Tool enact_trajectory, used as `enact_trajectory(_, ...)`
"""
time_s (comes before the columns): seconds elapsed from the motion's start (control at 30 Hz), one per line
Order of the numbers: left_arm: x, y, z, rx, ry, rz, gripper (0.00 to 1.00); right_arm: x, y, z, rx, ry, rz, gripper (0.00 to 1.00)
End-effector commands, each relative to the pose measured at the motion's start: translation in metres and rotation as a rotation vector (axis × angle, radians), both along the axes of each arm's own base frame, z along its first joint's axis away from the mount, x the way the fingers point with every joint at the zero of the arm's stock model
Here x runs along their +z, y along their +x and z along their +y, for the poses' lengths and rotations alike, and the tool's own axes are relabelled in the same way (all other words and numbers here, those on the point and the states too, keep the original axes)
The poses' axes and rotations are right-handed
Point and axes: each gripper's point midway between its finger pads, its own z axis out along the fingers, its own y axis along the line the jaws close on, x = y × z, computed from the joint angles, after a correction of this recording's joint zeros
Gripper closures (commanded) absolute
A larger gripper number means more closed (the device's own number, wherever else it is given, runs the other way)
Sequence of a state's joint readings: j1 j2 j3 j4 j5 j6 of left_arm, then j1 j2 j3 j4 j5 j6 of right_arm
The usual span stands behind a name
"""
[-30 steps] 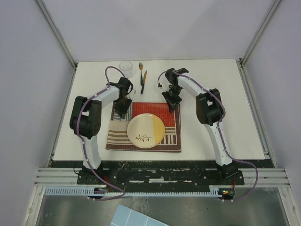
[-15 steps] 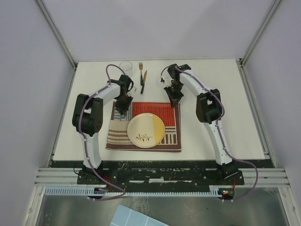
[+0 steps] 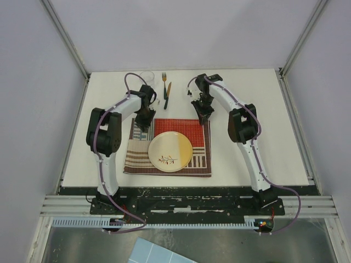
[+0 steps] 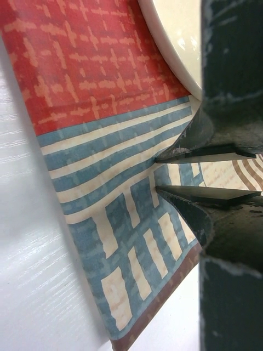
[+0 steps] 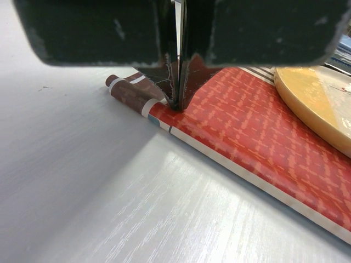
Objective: Set the dinner table for one person
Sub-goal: Move the napkin to the center of the board.
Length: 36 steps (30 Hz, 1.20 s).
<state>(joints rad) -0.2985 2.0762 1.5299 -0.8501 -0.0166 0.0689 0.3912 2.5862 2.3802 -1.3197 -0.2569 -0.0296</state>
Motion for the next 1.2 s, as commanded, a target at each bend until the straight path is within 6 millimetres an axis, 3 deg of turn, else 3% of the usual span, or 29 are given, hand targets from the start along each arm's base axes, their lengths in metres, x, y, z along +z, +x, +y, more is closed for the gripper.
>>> enact_trajectory(0.0,-0.014,0.052,-0.017,0.008,-0.057,-0.159,0.71,-0.02,0.043,-0.018,-0.017,-0.064,-0.138,0.98)
enact_trajectory(0.27,0.002,0.062,-0.02,0.009,-0.075,-0.197,0.71,-0.005,0.053,-0.016,-0.023,-0.037,-0.184,0.98)
enact_trajectory(0.4,0.024,0.064,-0.02,-0.006,-0.082,-0.243,0.64,0.016,0.052,-0.017,-0.035,0.004,-0.213,0.7)
enact_trajectory(0.57,0.051,0.064,-0.013,-0.02,-0.061,-0.293,0.6,0.035,0.056,-0.027,-0.042,0.017,-0.266,0.51)
enact_trajectory(0.9,0.049,0.055,0.038,0.019,-0.011,-0.247,0.59,0.02,0.053,-0.042,-0.036,0.003,-0.215,0.49)
enact_trajectory(1.17,0.039,0.044,0.057,0.025,-0.003,-0.205,0.6,0.022,0.043,-0.031,-0.036,0.082,-0.159,0.5)
